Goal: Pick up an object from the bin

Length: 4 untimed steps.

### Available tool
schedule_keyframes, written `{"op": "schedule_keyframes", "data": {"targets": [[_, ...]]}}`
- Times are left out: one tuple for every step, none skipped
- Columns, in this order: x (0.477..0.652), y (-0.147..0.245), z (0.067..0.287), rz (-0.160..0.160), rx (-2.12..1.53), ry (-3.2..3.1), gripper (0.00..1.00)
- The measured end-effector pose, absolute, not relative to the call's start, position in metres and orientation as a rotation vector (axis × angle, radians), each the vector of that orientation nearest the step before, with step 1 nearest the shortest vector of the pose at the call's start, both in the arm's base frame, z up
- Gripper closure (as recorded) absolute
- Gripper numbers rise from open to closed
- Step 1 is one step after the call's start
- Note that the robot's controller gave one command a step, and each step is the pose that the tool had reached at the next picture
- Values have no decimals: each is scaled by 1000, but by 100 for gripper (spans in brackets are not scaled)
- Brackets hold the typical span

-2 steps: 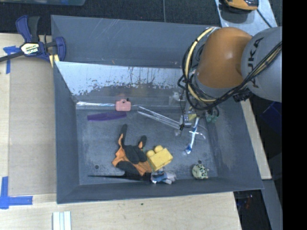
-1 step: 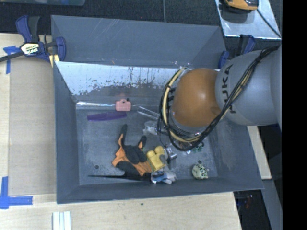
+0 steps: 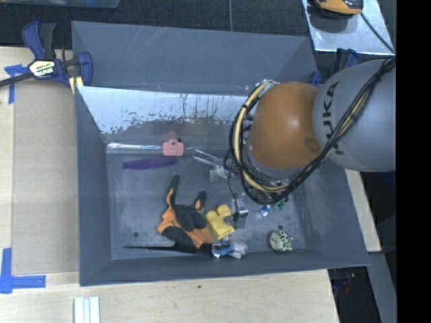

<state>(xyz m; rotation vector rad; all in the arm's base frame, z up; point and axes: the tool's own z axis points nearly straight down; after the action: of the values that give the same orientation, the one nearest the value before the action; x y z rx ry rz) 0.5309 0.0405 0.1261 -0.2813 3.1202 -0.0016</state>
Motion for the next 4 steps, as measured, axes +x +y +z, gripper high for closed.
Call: {"op": "schedule_keyframes", "data": {"targets": [[494,46,107,2,-436,3110,0],[495,25,70,-2,-359,3106,0],[495,51,71,2,-339,3109,100],[495,51,72,2,-339,3109,100]]}}
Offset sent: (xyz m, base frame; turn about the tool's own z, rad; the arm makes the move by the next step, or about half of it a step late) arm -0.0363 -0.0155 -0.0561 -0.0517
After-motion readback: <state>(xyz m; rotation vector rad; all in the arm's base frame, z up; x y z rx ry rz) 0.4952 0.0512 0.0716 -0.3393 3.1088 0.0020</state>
